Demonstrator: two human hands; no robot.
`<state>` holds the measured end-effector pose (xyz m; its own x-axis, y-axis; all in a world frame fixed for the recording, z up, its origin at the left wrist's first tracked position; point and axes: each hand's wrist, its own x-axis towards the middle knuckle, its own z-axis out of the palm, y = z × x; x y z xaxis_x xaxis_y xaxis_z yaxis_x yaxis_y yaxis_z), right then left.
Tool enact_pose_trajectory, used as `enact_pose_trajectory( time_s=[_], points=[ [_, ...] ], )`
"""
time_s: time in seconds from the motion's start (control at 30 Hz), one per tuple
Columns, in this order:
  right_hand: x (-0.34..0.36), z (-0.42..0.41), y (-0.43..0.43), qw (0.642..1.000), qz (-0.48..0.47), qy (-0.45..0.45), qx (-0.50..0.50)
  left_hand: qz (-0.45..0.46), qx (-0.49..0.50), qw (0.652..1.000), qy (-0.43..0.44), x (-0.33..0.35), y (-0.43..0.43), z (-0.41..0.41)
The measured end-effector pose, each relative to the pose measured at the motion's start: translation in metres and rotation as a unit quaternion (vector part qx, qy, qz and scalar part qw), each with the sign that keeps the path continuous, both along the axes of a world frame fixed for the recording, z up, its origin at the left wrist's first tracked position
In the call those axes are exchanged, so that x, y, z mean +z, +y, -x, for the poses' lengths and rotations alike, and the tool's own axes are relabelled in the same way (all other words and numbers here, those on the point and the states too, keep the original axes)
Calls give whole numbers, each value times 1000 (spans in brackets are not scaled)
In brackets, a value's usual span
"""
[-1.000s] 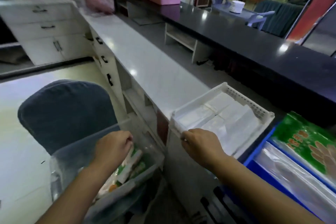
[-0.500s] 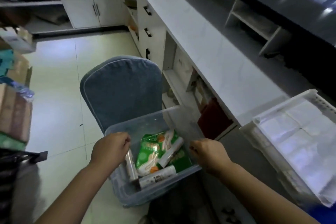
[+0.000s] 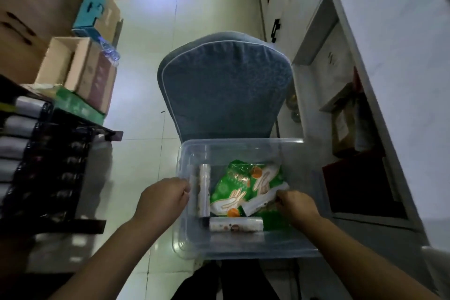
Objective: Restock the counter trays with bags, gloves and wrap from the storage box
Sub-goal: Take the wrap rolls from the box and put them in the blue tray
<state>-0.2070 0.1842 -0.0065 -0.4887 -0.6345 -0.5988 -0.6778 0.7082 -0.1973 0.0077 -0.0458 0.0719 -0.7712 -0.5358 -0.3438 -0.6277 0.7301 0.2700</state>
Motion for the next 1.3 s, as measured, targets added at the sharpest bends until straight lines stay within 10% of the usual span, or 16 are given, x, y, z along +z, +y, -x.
enact_pose_trajectory(
  time_s=[0.4,0.6,1.3],
  points=[
    [-158,50,-25,976,-128,-11,177,-61,77,995,-21,-89,9,46],
    [-201,51,-16,983,-26,37,176,-103,67,991,-47,-124,24,50],
    [-102,-17,-73,943,136,-297,68,25,-196,977,-85,-121,25,44]
  ],
)
